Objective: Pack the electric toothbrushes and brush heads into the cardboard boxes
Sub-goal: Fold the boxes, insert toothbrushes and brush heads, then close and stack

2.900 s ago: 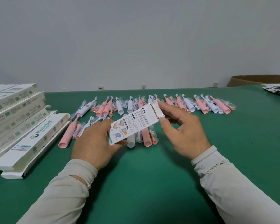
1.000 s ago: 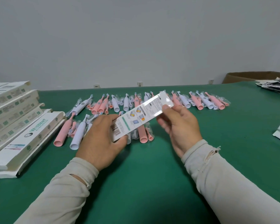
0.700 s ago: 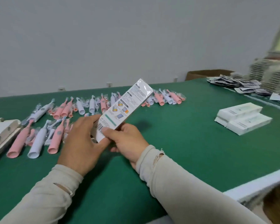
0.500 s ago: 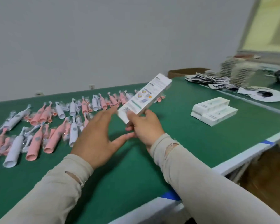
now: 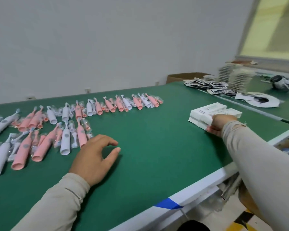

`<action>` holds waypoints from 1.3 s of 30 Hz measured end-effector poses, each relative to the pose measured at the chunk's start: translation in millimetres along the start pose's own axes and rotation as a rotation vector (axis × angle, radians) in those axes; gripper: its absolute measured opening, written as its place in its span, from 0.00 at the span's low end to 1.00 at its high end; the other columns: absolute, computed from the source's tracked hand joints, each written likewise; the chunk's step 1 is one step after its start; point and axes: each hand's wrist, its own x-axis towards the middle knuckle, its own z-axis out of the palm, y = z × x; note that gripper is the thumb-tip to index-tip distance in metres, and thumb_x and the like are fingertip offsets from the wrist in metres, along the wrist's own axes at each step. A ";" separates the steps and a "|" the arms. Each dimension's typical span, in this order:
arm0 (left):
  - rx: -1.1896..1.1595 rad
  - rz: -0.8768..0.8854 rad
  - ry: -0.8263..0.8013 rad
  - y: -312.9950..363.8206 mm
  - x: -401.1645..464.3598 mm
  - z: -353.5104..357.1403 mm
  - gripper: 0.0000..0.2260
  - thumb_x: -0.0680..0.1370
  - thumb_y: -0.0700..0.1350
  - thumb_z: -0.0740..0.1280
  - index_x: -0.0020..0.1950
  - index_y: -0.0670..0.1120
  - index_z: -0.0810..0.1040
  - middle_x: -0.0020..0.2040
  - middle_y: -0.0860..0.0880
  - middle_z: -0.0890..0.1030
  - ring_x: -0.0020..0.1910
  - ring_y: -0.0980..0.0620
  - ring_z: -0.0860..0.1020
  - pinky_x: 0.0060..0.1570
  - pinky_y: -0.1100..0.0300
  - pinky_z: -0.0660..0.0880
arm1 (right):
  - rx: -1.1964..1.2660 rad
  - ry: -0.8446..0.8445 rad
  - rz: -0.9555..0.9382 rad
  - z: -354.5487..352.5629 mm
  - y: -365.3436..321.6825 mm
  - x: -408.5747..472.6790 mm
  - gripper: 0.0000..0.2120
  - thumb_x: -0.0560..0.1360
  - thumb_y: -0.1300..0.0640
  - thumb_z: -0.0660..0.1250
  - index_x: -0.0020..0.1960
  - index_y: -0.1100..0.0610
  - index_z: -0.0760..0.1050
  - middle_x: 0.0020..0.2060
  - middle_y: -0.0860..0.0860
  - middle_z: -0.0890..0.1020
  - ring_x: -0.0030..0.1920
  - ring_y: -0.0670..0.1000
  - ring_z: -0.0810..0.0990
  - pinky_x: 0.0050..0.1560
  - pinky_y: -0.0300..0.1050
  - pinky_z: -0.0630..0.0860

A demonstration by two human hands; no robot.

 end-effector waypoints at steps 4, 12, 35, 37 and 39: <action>-0.008 -0.006 -0.004 0.5 1.4 3.7 0.04 0.75 0.48 0.73 0.47 0.54 0.80 0.48 0.64 0.77 0.49 0.58 0.76 0.54 0.55 0.74 | 0.078 0.155 0.060 7.5 -5.1 -12.9 0.22 0.76 0.56 0.69 0.68 0.60 0.72 0.51 0.57 0.83 0.33 0.54 0.81 0.29 0.47 0.81; -0.039 -0.055 -0.001 7.7 1.3 2.9 0.02 0.76 0.49 0.72 0.48 0.53 0.81 0.46 0.62 0.76 0.50 0.58 0.76 0.55 0.56 0.74 | -0.056 0.361 -0.292 49.3 1.5 -89.3 0.22 0.75 0.46 0.68 0.65 0.55 0.74 0.62 0.55 0.79 0.59 0.58 0.78 0.63 0.48 0.70; 1.067 -0.839 0.101 -62.6 -89.9 -230.0 0.19 0.80 0.55 0.62 0.66 0.46 0.74 0.65 0.45 0.75 0.63 0.42 0.72 0.59 0.50 0.71 | -0.140 -0.607 -0.929 296.4 17.3 -261.4 0.05 0.76 0.54 0.68 0.43 0.45 0.78 0.41 0.39 0.79 0.43 0.43 0.78 0.48 0.46 0.75; 1.205 -0.944 -0.061 -68.3 -92.4 -232.6 0.18 0.80 0.56 0.60 0.63 0.47 0.76 0.60 0.46 0.78 0.59 0.42 0.74 0.53 0.52 0.71 | -0.127 -0.619 -0.925 295.5 18.0 -264.9 0.05 0.76 0.55 0.68 0.43 0.46 0.79 0.42 0.40 0.80 0.44 0.46 0.79 0.48 0.45 0.75; 1.258 -0.976 -0.143 -72.3 -94.9 -228.1 0.15 0.80 0.54 0.61 0.61 0.48 0.76 0.56 0.47 0.79 0.56 0.43 0.76 0.47 0.54 0.70 | -0.111 -0.641 -0.928 295.4 18.3 -267.8 0.05 0.76 0.55 0.68 0.43 0.47 0.79 0.42 0.41 0.79 0.44 0.45 0.79 0.47 0.44 0.74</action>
